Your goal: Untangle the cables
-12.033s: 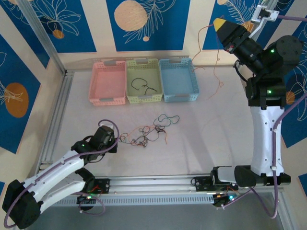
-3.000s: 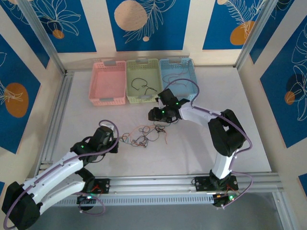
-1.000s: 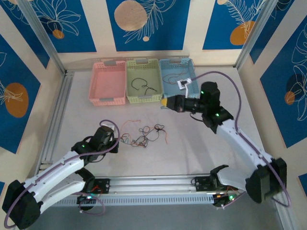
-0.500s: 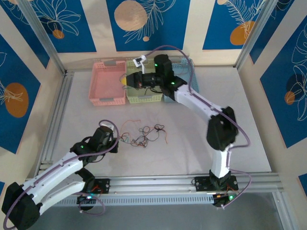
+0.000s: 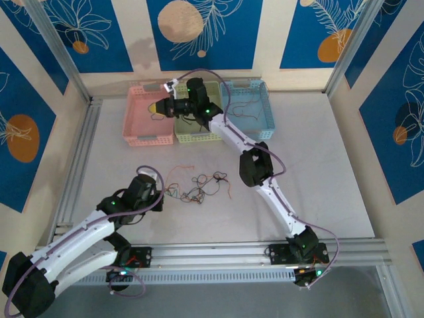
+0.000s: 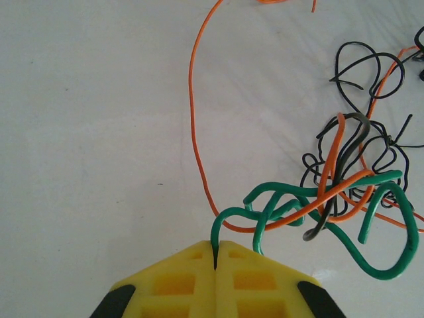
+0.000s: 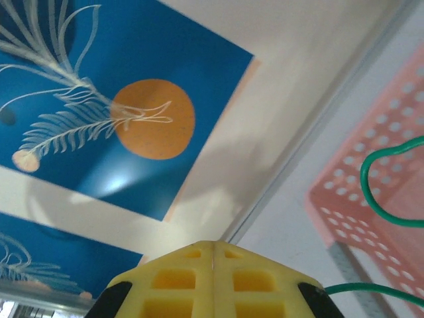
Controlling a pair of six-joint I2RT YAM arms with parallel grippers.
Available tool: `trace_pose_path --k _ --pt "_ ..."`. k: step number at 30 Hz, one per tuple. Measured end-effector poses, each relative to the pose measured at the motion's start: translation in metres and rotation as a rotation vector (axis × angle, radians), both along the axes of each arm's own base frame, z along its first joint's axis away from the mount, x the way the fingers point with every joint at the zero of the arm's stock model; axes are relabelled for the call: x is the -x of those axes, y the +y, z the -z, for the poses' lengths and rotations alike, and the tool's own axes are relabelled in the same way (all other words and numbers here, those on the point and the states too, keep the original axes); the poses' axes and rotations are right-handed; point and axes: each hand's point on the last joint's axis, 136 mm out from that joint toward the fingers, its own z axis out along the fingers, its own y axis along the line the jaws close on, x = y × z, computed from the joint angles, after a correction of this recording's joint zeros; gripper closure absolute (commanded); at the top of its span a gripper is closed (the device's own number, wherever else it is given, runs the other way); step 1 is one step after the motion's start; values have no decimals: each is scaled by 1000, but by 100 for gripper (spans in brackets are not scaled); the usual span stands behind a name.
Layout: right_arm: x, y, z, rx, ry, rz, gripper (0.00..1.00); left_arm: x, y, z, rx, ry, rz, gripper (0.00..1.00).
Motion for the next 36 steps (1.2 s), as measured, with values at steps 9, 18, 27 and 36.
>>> trace_pose_path --k 9,18,27,36 --pt "-24 -2 28 17 39 86 29 0 0 0 1 1 1 100" --pt "-12 -50 -25 80 -7 105 35 0 0 1 0 4 1 100" --pt "72 -126 -140 68 -329 180 48 0 0 2 -3 8 2 100" --pt "76 -125 -87 120 -243 151 93 1 0 5 -11 18 1 100"
